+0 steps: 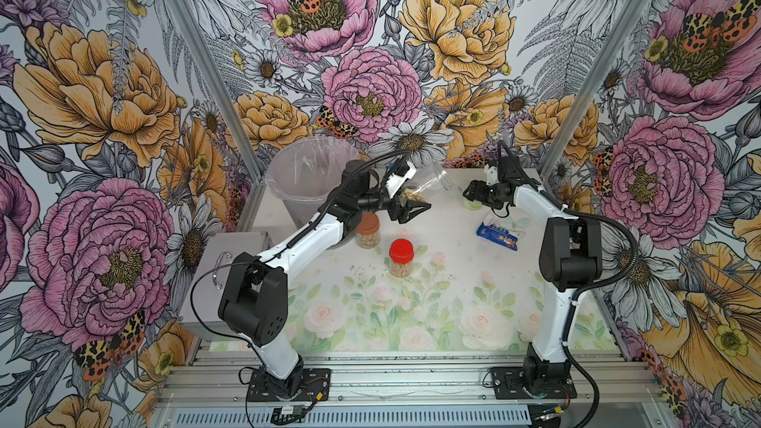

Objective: Empty moldy peanuts from jars
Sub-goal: Place the lid at the center of the board.

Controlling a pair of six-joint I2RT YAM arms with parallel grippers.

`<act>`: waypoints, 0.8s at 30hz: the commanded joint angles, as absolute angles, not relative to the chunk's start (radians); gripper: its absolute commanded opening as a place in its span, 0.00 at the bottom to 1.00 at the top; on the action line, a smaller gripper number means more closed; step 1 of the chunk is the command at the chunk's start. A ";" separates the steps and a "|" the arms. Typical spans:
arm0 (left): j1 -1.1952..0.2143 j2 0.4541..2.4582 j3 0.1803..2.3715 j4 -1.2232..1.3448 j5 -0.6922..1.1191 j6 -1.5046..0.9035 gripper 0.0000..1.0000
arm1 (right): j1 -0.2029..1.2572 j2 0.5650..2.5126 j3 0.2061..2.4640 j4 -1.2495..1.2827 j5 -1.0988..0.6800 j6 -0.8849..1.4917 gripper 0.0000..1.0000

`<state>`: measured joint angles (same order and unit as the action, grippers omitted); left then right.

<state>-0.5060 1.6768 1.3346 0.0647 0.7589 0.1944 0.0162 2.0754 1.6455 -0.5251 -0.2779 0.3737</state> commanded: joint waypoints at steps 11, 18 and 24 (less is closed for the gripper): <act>-0.557 1.586 1.266 0.226 0.533 0.164 0.04 | 0.028 2.187 1.743 -0.594 -0.184 0.482 0.57; -0.617 1.535 1.203 0.238 0.399 0.177 0.05 | 0.041 2.250 1.830 -0.667 -0.117 0.506 0.61; -0.666 1.512 1.187 0.226 0.331 0.204 0.05 | 0.052 2.301 1.887 -0.716 -0.075 0.531 0.63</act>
<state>-0.6529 1.5711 1.1908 0.1402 0.3954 0.1860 0.0422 2.2642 1.8400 -0.6678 -0.1196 0.5072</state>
